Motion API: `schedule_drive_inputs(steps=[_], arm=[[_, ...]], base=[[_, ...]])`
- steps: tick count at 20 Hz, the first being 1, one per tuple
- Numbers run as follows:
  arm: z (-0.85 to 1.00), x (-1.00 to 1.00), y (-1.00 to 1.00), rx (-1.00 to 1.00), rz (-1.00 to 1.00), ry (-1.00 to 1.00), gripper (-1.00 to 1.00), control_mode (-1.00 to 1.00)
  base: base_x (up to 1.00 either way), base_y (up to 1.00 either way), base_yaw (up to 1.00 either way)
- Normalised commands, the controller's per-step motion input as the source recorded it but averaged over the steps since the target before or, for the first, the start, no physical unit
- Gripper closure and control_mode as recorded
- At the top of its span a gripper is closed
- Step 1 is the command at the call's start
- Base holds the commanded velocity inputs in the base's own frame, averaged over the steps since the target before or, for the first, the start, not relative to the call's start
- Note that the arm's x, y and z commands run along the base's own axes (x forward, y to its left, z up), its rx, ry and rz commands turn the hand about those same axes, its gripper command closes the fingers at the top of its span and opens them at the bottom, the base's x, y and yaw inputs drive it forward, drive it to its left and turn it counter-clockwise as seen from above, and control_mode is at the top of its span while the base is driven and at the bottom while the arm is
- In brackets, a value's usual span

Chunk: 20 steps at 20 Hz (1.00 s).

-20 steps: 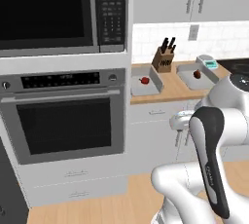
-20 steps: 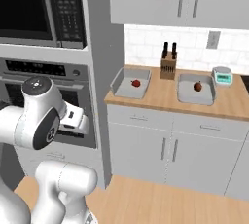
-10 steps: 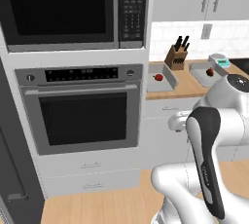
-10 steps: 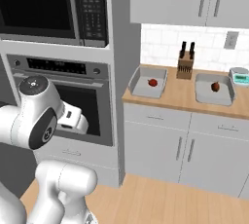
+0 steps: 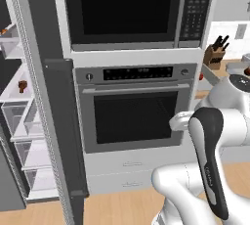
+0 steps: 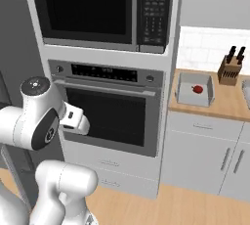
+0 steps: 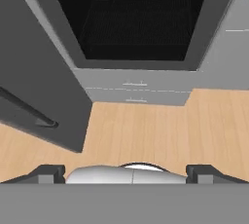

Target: Place one bell pepper and one chicken drumstick in each tupperware on the nearby counter, to pack two identical lunches.

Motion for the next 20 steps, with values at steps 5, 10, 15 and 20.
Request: schedule_drive_inputs(steps=[5,10,15,20], arm=[[0.00,0.00,0.00,0.00,0.00,0.00,-1.00,1.00],[0.00,0.00,0.00,0.00,0.00,0.00,-1.00,1.00],[0.00,0.00,0.00,0.00,0.00,0.00,-1.00,1.00],[0.00,0.00,0.00,0.00,0.00,0.00,-1.00,1.00]], base=[[-0.73,0.63,-0.11],[-1.00,0.53,-0.09],[-0.74,0.93,-0.01],[0.04,1.00,0.00]])
